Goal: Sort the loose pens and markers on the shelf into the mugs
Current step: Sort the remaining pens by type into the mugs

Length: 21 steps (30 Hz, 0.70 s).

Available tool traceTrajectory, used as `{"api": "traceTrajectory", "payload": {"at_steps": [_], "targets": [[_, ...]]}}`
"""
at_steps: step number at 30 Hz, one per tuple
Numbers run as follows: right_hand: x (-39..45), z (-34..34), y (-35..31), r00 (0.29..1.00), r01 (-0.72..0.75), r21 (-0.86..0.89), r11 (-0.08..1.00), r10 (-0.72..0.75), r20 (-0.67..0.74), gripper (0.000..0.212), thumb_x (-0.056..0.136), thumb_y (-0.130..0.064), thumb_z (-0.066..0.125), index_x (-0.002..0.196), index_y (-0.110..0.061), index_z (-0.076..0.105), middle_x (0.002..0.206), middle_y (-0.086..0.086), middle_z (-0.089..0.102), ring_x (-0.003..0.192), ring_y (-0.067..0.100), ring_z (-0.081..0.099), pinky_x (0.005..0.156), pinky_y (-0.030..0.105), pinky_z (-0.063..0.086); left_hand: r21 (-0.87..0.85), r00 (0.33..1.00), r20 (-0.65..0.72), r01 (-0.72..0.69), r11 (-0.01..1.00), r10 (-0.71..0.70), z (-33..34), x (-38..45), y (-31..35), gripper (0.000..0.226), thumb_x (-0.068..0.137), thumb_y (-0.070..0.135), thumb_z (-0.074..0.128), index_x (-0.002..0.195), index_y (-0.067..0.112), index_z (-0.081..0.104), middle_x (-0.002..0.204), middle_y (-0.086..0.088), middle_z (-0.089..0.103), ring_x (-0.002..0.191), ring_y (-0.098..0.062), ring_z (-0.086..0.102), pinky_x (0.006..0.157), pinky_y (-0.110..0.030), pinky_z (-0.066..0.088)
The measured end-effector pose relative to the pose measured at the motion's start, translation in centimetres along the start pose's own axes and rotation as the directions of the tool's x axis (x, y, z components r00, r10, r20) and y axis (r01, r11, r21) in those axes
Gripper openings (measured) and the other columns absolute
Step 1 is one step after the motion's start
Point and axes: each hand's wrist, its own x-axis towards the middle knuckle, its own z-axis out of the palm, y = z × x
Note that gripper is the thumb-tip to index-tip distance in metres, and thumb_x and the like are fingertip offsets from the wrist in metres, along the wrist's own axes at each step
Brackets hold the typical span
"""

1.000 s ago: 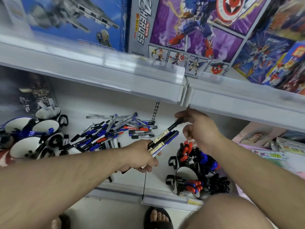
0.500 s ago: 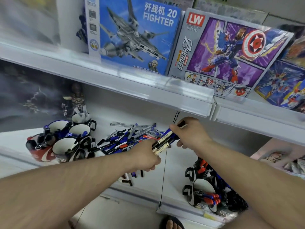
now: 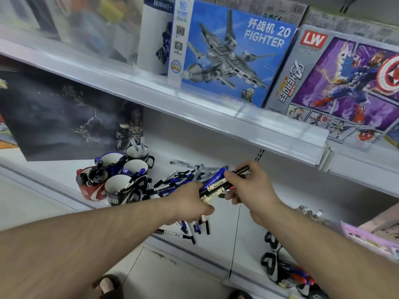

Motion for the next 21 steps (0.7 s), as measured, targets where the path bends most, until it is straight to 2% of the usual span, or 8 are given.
{"api": "traceTrajectory", "payload": {"at_steps": [6, 10, 16, 17, 19, 21], "targets": [[-0.1, 1.1, 0.0, 0.994, -0.039, 0.04, 0.998, 0.035, 0.106, 0.02, 0.09, -0.008, 0.069, 0.097, -0.01, 0.051, 0.081, 0.023, 0.071, 0.055, 0.024, 0.062, 0.05, 0.033, 0.049, 0.021, 0.998, -0.044, -0.051, 0.998, 0.052, -0.5, -0.3, -0.2, 0.024, 0.073, 0.006, 0.07, 0.085, 0.019, 0.053, 0.06, 0.005, 0.048, 0.043, -0.009, 0.045, 0.048, -0.024, 0.04], [0.0, 1.0, 0.1, 0.991, -0.056, 0.055, 0.997, 0.049, 0.128, 0.02, 0.089, -0.004, 0.069, 0.097, -0.01, 0.052, 0.086, 0.027, 0.07, 0.054, 0.023, 0.06, 0.05, 0.031, 0.049, -0.026, 0.999, -0.029, -0.034, 0.999, 0.033, -0.7, -0.4, -0.3, 0.032, 0.067, 0.003, 0.072, 0.092, 0.014, 0.055, 0.064, 0.0, 0.052, 0.049, -0.015, 0.05, 0.053, -0.03, 0.045], [0.2, 0.2, 0.1, 0.987, 0.003, 0.048, 0.999, -0.011, 0.157, 0.022, 0.087, 0.0, 0.069, 0.103, -0.006, 0.054, 0.09, 0.03, 0.069, 0.062, 0.026, 0.058, 0.054, 0.032, 0.049, -0.248, 0.982, 0.186, 0.023, 0.968, 0.024, -1.2, -1.2, 0.7, 0.031, 0.078, -0.011, 0.068, 0.096, 0.01, 0.053, 0.063, 0.0, 0.053, 0.052, -0.013, 0.053, 0.048, -0.023, 0.045], [0.2, 0.1, 0.1, 0.986, 0.016, 0.047, 0.999, -0.023, 0.167, 0.022, 0.087, 0.0, 0.069, 0.102, -0.007, 0.054, 0.088, 0.03, 0.069, 0.062, 0.027, 0.058, 0.054, 0.032, 0.049, -0.295, 0.976, 0.216, 0.036, 0.955, 0.03, -1.3, -1.4, 0.9, 0.027, 0.082, -0.006, 0.069, 0.098, 0.011, 0.055, 0.065, -0.001, 0.055, 0.055, -0.013, 0.054, 0.05, -0.023, 0.047], [0.2, -0.3, 0.2, 0.982, 0.043, 0.04, 0.998, -0.05, 0.18, 0.02, 0.088, 0.0, 0.068, 0.1, -0.009, 0.054, 0.082, 0.026, 0.068, 0.061, 0.026, 0.058, 0.055, 0.032, 0.048, -0.395, 0.966, 0.258, 0.09, 0.914, 0.017, -1.2, -1.7, 1.1, 0.016, 0.088, 0.021, 0.07, 0.097, 0.014, 0.059, 0.072, -0.001, 0.057, 0.061, -0.014, 0.057, 0.056, -0.027, 0.05], [0.2, -0.6, 0.4, 0.978, 0.068, 0.035, 0.997, -0.073, 0.194, 0.02, 0.088, 0.001, 0.067, 0.1, -0.009, 0.055, 0.076, 0.02, 0.066, 0.06, 0.024, 0.058, 0.054, 0.031, 0.048, -0.486, 0.955, 0.29, 0.196, 0.852, -0.055, -1.1, -1.6, 1.3, 0.037, 0.08, 0.051, 0.061, 0.092, 0.015, 0.064, 0.077, -0.004, 0.06, 0.065, -0.016, 0.062, 0.061, -0.031, 0.055]]}}
